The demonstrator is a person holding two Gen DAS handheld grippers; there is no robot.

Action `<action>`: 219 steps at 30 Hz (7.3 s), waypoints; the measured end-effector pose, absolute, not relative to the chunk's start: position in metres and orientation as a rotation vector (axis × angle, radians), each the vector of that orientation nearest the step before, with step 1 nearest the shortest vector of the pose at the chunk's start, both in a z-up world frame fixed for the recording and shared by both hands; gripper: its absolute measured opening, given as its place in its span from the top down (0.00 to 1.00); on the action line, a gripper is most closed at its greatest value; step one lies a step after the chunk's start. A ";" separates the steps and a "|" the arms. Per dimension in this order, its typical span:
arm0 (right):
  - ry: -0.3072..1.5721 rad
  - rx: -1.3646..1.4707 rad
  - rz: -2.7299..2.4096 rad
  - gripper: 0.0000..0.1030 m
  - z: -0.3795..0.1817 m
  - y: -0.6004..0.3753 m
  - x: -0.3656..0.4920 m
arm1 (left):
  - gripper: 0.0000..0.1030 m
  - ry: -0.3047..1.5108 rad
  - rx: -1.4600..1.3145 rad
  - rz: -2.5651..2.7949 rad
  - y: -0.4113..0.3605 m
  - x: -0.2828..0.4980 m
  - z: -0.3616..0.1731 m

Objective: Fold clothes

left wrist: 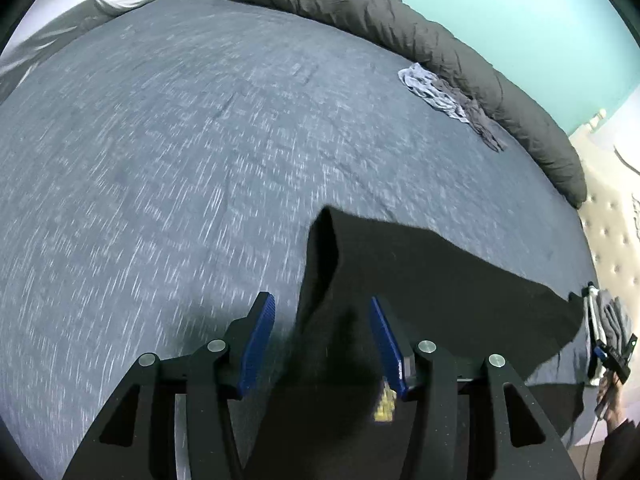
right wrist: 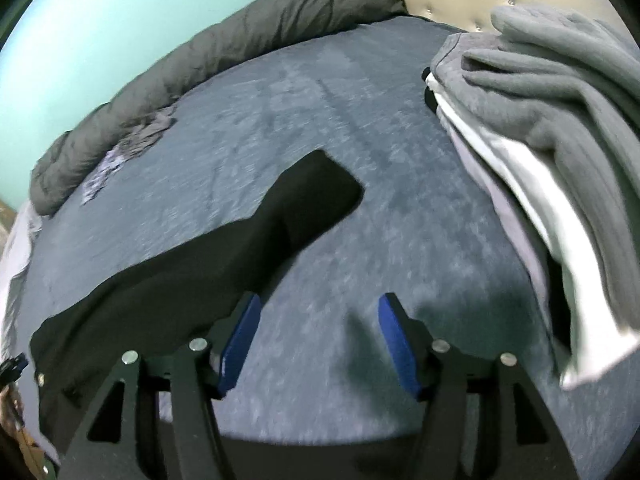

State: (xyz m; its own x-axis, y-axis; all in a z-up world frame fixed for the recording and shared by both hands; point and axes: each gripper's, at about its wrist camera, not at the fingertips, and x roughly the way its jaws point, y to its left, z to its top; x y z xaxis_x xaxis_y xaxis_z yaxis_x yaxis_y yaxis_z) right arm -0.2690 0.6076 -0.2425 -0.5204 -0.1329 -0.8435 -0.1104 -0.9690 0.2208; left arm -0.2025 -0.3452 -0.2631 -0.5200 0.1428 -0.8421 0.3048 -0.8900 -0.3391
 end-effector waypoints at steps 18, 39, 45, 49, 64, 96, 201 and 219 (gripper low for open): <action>-0.463 1.543 -2.752 0.30 -0.304 0.610 -0.369 | 0.43 0.635 1.542 -2.552 -0.344 -0.243 -0.311; -0.133 1.410 -2.879 0.96 -0.219 0.608 -0.347 | 0.95 0.588 1.454 -2.597 -0.343 -0.233 -0.263; -0.026 1.426 -2.874 0.96 -0.174 0.624 -0.329 | 0.97 0.641 1.378 -2.589 -0.353 -0.219 -0.245; -0.032 1.571 -2.799 0.93 -0.194 0.632 -0.328 | 0.99 0.636 1.397 -2.558 -0.357 -0.217 -0.250; -0.251 1.700 -2.713 0.45 -0.271 0.656 -0.307 | 0.98 0.603 1.502 -2.506 -0.349 -0.224 -0.279; -0.271 1.558 -2.764 0.51 -0.261 0.647 -0.312 | 0.71 0.669 1.575 -2.494 -0.352 -0.249 -0.287; 0.003 1.372 -3.034 0.96 -0.226 0.628 -0.385 | 0.97 0.454 1.377 -2.552 -0.351 -0.333 -0.241; -0.004 1.398 -2.978 0.63 -0.235 0.614 -0.392 | 0.59 0.373 1.419 -2.587 -0.327 -0.329 -0.232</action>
State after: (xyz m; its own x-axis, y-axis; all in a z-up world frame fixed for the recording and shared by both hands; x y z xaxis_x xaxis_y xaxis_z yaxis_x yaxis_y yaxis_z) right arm -0.3917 0.6145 -0.2354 -0.6297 0.1329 -0.7654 -0.1351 -0.9890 -0.0605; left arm -0.3291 -0.3267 -0.2318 -0.5339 -0.0262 -0.8452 0.2639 -0.9547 -0.1371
